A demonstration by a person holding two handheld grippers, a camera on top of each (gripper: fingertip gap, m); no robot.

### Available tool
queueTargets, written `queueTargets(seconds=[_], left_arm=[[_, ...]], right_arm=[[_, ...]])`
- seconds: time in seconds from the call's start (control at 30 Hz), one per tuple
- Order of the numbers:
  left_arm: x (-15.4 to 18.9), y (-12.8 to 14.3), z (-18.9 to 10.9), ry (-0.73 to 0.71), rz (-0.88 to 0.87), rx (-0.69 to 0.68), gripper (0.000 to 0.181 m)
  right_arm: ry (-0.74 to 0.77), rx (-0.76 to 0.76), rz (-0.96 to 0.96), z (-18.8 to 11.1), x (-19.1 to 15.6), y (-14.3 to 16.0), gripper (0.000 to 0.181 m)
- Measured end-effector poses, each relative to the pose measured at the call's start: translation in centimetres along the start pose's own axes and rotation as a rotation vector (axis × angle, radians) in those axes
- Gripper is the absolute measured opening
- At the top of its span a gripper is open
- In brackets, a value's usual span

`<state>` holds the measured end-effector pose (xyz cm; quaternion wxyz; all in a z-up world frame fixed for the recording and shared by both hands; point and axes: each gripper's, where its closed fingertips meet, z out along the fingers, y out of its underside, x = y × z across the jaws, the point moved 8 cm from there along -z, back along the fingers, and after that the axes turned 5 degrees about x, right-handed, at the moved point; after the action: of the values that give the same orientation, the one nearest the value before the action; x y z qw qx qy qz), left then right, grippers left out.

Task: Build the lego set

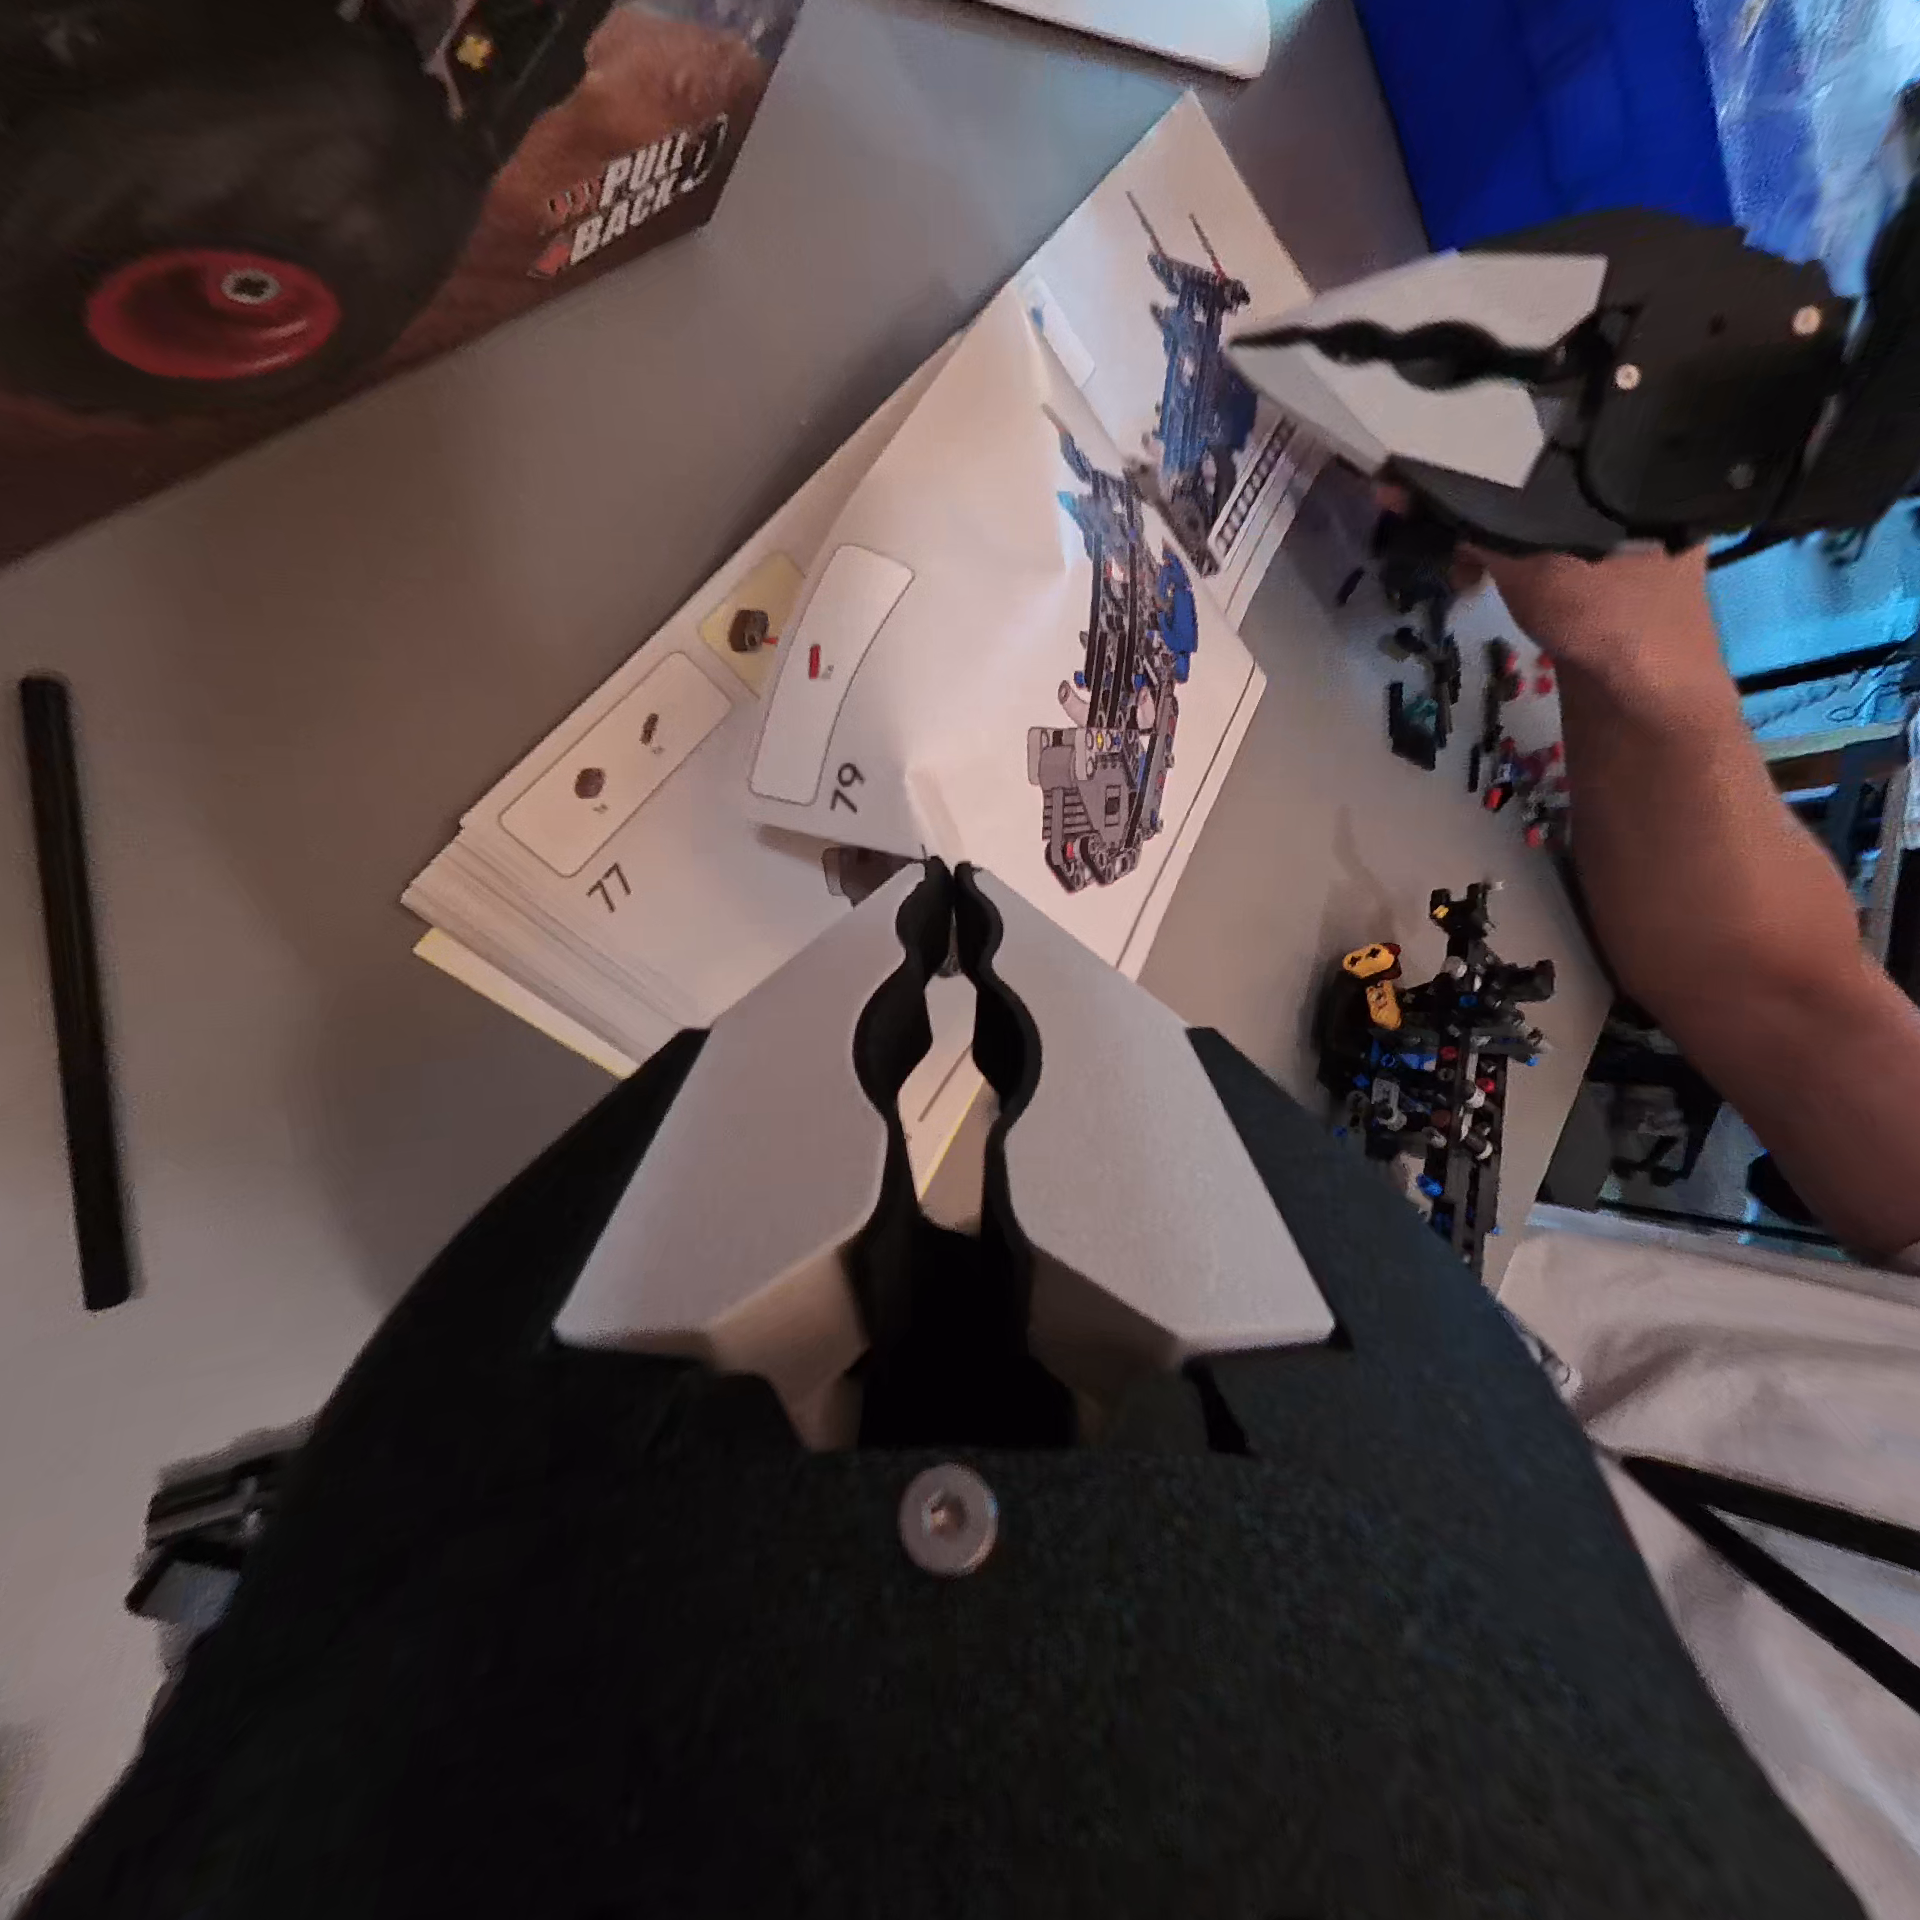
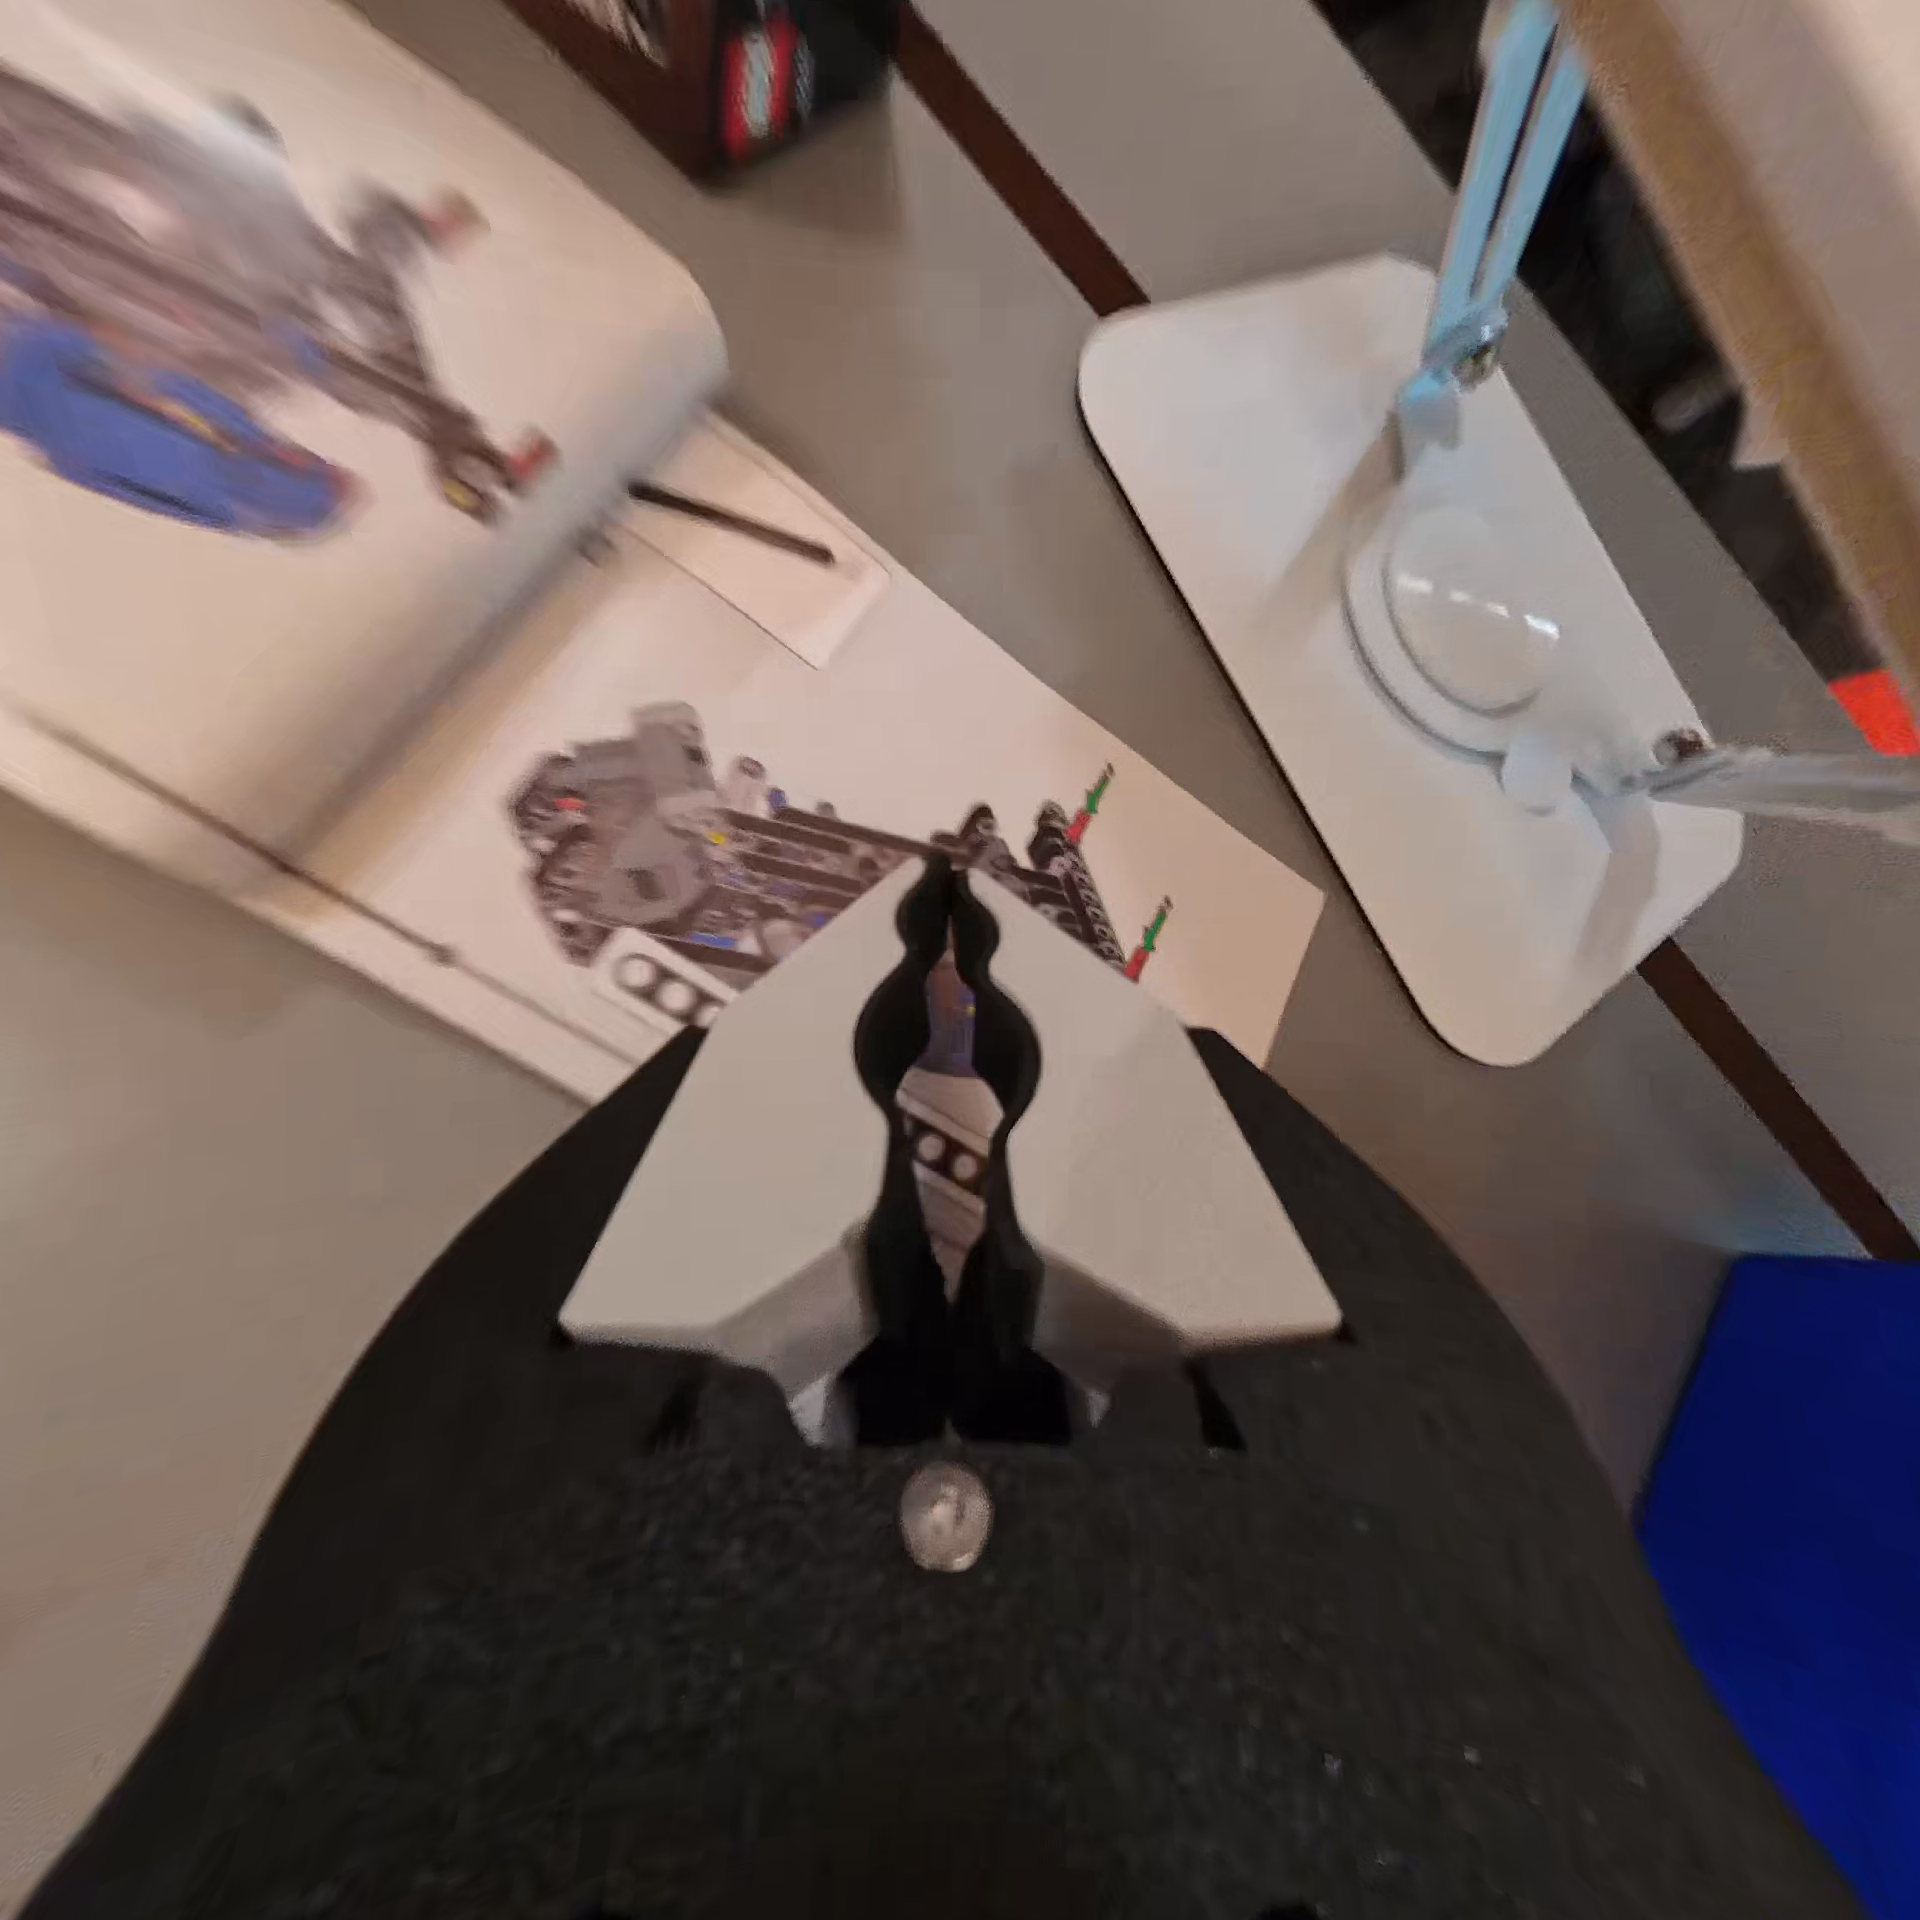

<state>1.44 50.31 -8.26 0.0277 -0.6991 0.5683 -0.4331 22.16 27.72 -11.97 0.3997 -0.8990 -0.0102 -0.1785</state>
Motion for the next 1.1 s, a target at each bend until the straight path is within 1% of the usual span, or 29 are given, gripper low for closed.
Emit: queueTargets(seconds=[0.07,0.1,0.2,0.3,0.37,0.43,0.53,0.63,0.67,0.7,0.73,0.77,0.8,0.83,0.93,1.1], left_arm=[[0.1,0.0,-0.2,-0.039,0.045,-0.030,0.000],[0.1,-0.1,-0.4,-0.055,0.063,-0.031,0.000],[0.1,-1.2,-0.3,-0.089,0.079,0.003,0.000],[1.1,-2.5,1.1,-0.063,0.089,0.020,0.000],[1.3,-2.2,2.0,-0.117,0.127,-0.027,0.000],[0.8,-0.9,2.6,-0.206,0.169,-0.097,0.000],[0.5,1.2,3.5,-0.211,0.145,-0.148,0.000],[0.7,1.9,4.3,-0.250,0.186,-0.164,0.000],[0.8,2.0,4.5,-0.261,0.200,-0.171,0.000],[0.8,2.1,4.6,-0.273,0.214,-0.175,0.000],[0.9,2.1,4.7,-0.282,0.226,-0.177,0.000],[0.9,2.2,4.7,-0.287,0.237,-0.181,0.000],[0.9,2.2,4.7,-0.290,0.243,-0.185,0.000],[0.9,2.2,4.7,-0.290,0.245,-0.188,0.000],[0.9,2.1,4.6,-0.302,0.254,-0.189,0.000],[1.1,1.9,3.6,-0.329,0.276,-0.166,0.000]], right_arm=[[0.068,-0.064,-0.037,0.8,0.5,1.1,0.000],[0.083,-0.086,-0.065,0.8,0.7,1.4,0.000],[0.172,-0.183,-0.081,-0.2,1.8,2.7,0.000],[0.269,-0.276,-0.074,-1.3,2.9,4.1,0.000],[0.272,-0.259,-0.038,-1.6,3.2,4.5,0.000],[0.262,-0.252,-0.018,-1.6,3.2,4.5,0.000],[0.260,-0.256,-0.016,-1.5,3.3,4.4,0.000],[0.255,-0.276,-0.019,-1.5,3.2,4.2,0.000],[0.254,-0.267,-0.027,-1.7,3.1,3.6,0.000],[0.251,-0.163,-0.064,-2.3,2.4,2.2,0.000],[0.174,-0.030,-0.120,-3.0,0.8,0.4,0.000],[0.017,0.065,-0.150,-3.5,-1.4,-1.0,0.000],[-0.179,0.108,-0.144,-3.7,-3.7,-1.8,0.000],[-0.288,0.115,-0.122,-3.6,-5.2,-2.2,0.000],[-0.288,0.029,-0.178,-2.1,-6.6,-1.5,0.000],[-0.301,0.028,-0.148,-1.4,-7.2,-0.9,0.000]])
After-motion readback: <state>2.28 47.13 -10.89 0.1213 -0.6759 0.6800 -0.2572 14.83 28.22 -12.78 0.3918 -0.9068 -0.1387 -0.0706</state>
